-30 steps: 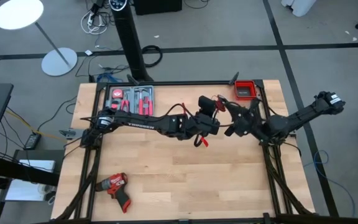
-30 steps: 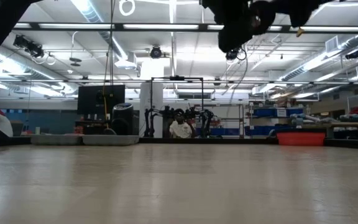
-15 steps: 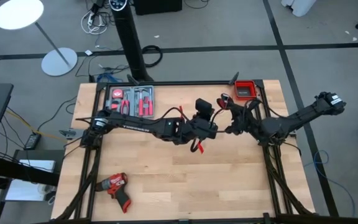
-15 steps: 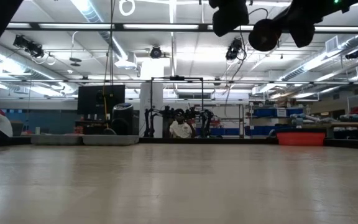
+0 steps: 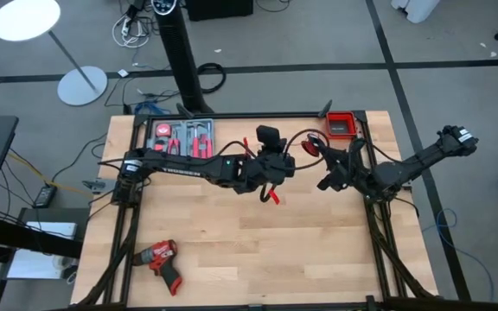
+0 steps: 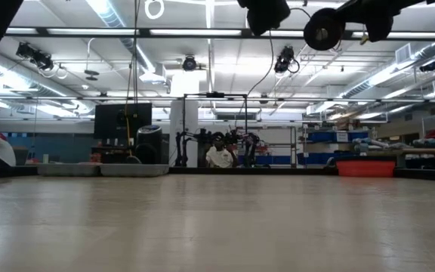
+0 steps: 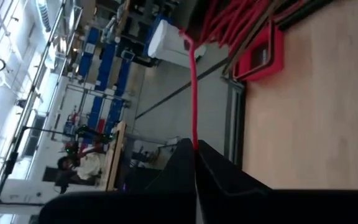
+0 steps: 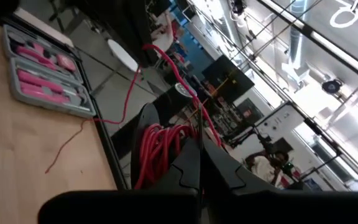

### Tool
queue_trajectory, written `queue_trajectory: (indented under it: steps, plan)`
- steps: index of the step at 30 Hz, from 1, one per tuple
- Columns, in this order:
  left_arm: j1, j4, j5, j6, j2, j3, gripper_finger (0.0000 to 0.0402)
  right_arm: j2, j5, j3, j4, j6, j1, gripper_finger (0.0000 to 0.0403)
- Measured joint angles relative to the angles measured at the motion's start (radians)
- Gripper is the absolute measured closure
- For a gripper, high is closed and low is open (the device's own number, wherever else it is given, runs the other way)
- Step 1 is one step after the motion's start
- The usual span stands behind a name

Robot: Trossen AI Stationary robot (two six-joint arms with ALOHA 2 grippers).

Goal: Coil cords
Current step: Coil the red wire on the black spool

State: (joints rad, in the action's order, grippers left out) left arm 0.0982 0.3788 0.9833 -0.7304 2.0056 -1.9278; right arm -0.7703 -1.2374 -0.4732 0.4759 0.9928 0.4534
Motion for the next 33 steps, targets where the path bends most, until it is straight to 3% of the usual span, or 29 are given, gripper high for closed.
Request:
queue_trajectory:
  steps: [18,33]
  plan:
    - [-0.039,0.032,0.042,0.053,-0.001,0.000,0.0401,0.012,-0.048,0.000,0.000,0.004,0.080,0.0403]
    - [-0.019,0.183,0.033,0.186,-0.002,0.000,0.0401,0.017,-0.077,0.000,0.001,0.005,0.087,0.0403]
